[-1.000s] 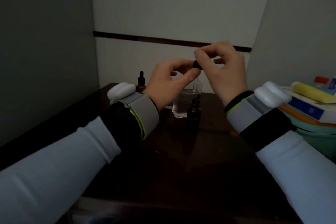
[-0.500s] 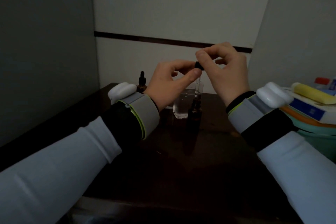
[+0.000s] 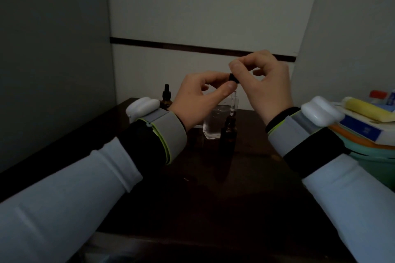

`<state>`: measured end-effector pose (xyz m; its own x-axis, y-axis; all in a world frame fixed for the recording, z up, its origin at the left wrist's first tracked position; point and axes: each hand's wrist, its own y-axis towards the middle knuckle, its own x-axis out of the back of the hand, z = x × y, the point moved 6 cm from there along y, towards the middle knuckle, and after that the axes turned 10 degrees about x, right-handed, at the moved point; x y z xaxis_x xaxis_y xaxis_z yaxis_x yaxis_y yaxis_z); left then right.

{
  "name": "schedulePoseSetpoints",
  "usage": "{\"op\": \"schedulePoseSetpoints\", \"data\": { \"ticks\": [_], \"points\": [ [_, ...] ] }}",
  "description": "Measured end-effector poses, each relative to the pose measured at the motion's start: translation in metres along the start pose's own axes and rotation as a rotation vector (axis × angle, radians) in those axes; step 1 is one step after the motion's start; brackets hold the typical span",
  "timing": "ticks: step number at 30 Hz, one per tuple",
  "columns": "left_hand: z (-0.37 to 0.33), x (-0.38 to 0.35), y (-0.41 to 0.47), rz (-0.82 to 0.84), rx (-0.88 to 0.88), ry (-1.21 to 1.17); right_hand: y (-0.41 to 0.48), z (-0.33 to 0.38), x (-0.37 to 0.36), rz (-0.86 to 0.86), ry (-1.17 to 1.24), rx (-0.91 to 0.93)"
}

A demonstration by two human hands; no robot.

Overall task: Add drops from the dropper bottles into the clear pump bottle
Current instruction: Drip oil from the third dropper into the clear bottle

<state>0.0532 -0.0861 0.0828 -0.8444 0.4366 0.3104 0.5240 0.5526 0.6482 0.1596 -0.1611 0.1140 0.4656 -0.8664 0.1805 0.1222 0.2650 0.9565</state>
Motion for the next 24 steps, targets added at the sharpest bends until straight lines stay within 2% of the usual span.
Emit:
{"op": "schedulePoseSetpoints", "data": {
  "ticks": [24],
  "points": [
    [-0.0007, 0.0002, -0.0014, -0.007, 0.015, -0.008, -0.0002, -0.0014, -0.0004, 0.014, -0.033, 0.001]
  ]
}}
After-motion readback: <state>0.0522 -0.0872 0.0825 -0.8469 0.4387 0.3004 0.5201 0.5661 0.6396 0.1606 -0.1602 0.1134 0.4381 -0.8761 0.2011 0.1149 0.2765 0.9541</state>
